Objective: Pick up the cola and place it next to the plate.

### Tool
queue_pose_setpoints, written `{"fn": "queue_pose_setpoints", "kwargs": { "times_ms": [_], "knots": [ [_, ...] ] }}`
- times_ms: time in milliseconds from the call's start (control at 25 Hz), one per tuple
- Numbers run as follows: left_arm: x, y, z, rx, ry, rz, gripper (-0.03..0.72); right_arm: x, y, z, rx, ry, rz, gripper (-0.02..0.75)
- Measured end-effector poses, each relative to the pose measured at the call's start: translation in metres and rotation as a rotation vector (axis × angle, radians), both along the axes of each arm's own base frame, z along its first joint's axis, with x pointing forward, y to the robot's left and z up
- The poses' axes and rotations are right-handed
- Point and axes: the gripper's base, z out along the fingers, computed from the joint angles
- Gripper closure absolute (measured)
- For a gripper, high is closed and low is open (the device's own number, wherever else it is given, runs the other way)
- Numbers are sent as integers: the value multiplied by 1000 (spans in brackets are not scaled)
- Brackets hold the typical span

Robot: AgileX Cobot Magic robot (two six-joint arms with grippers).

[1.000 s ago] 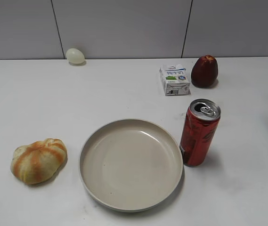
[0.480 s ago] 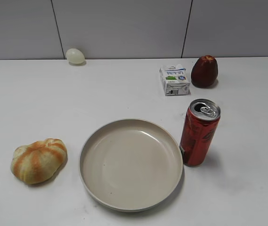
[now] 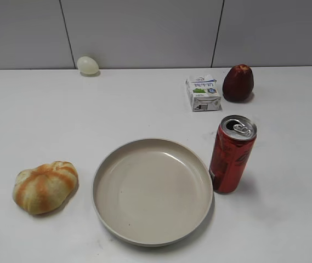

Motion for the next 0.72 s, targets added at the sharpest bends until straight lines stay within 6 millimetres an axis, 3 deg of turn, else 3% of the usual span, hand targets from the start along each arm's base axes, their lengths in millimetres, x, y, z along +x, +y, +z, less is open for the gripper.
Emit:
{"fn": "queue_pose_setpoints", "kwargs": {
  "times_ms": [200,720],
  "knots": [
    [0,0,0,0,0,0,461,-38,2,-25,25,-70,3,145],
    [0,0,0,0,0,0,459,-100,2,-16,33,-462,9,145]
  ]
}}
